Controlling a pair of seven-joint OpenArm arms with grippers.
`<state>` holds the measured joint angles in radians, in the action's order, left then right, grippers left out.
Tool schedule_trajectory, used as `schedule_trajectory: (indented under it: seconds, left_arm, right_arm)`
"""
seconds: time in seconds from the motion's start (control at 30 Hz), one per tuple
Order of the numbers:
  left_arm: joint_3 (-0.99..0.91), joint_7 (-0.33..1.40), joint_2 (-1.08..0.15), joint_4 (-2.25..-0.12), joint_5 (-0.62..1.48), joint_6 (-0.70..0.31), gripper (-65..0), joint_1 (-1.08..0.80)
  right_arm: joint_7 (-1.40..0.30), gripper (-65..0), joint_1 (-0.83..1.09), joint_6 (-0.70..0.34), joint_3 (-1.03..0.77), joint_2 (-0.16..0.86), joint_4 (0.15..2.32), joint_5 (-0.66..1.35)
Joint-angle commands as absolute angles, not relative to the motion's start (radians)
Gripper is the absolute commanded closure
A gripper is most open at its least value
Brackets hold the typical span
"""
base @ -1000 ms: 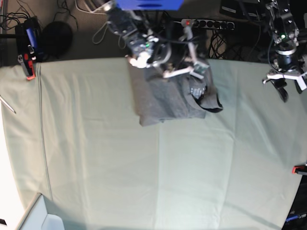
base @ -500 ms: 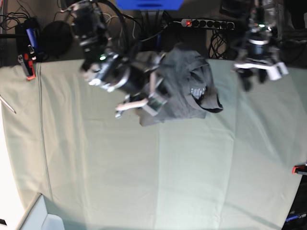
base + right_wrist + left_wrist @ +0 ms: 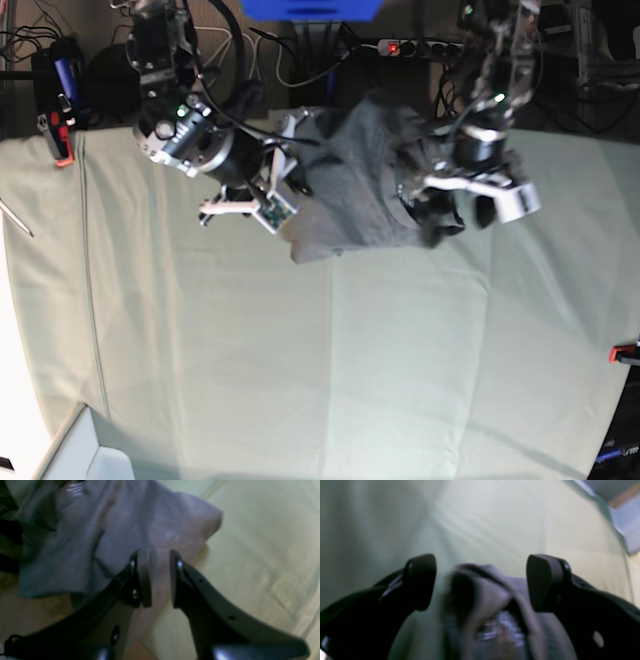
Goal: Layout the t-shirt on the table in an organized manner, then fold the t-shirt properly
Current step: 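Grasp the folded bundle's edge with the left gripper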
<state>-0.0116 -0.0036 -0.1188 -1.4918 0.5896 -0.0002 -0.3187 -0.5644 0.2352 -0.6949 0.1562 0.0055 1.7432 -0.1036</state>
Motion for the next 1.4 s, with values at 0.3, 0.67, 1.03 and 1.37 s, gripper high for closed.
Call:
schedule_trajectory:
  seconds: [0.3, 0.67, 1.03, 1.37]
  left_arm:
    - [0.028, -0.031, -0.117, -1.379, 0.591, -0.005, -24.4, -0.214]
    - [0.027, -0.031, -0.117, -1.368, 0.593, -0.005, 0.0, -0.156]
    - [0.008, -0.030, -0.134, -1.520, 0.593, 0.004, -31.4, -0.269]
    - [0.007, -0.031, -0.131, -1.520, 0.593, 0.004, -35.6, -0.306]
  right_arm:
    - [-0.587, -13.1, 0.226, -0.698, 0.154, 0.035, 1.764, -0.090]
    - [-0.587, -13.1, 0.225, -0.698, 0.154, 0.036, 1.764, -0.090]
    - [-0.587, -13.1, 0.216, -0.698, 0.154, 0.050, 1.762, -0.090]
    - [-0.585, -13.1, 0.216, -0.698, 0.154, 0.050, 1.762, -0.090]
